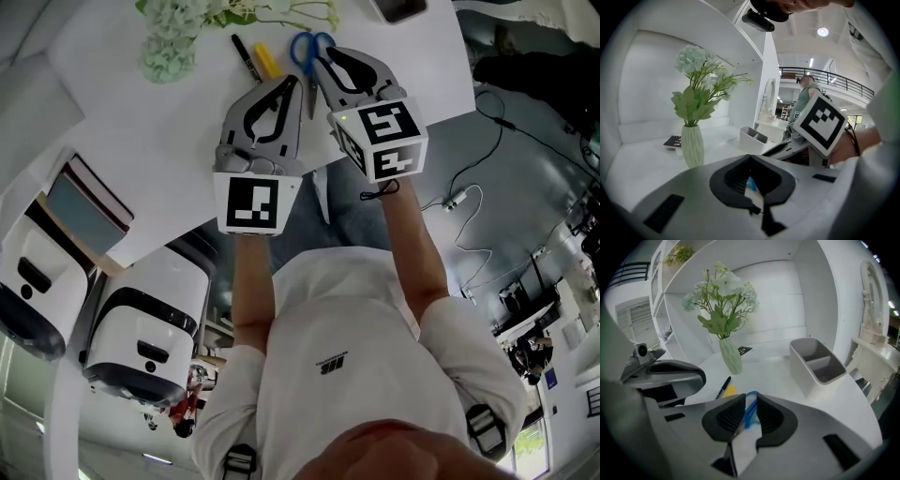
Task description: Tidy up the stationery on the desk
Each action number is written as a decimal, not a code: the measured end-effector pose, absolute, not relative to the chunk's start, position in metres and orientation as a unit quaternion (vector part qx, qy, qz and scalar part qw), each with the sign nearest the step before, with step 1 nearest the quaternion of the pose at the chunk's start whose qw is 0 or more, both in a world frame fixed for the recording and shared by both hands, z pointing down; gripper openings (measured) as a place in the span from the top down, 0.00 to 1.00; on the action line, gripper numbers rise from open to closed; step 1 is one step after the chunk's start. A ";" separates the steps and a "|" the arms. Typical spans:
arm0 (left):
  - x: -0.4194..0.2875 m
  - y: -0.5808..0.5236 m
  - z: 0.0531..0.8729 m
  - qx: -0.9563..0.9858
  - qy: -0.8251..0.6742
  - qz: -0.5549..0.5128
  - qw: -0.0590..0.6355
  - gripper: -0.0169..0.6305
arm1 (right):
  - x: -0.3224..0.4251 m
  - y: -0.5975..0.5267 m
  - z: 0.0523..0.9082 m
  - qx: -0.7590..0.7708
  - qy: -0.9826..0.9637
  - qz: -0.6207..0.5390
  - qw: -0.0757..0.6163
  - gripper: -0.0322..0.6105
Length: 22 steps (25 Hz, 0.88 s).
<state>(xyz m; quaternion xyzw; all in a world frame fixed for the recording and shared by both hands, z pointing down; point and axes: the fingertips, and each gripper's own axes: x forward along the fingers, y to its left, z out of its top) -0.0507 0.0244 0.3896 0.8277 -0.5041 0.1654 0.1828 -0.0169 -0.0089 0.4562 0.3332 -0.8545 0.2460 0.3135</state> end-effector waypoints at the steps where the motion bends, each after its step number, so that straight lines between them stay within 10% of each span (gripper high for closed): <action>1: -0.051 0.023 0.391 0.826 -0.506 0.166 0.184 0.97 | -0.018 -0.010 0.459 0.332 -0.853 0.248 0.318 0.87; 22: -0.050 0.013 0.402 0.816 -0.515 0.170 0.200 0.97 | -0.032 -0.019 0.491 0.344 -0.817 0.265 0.380 0.81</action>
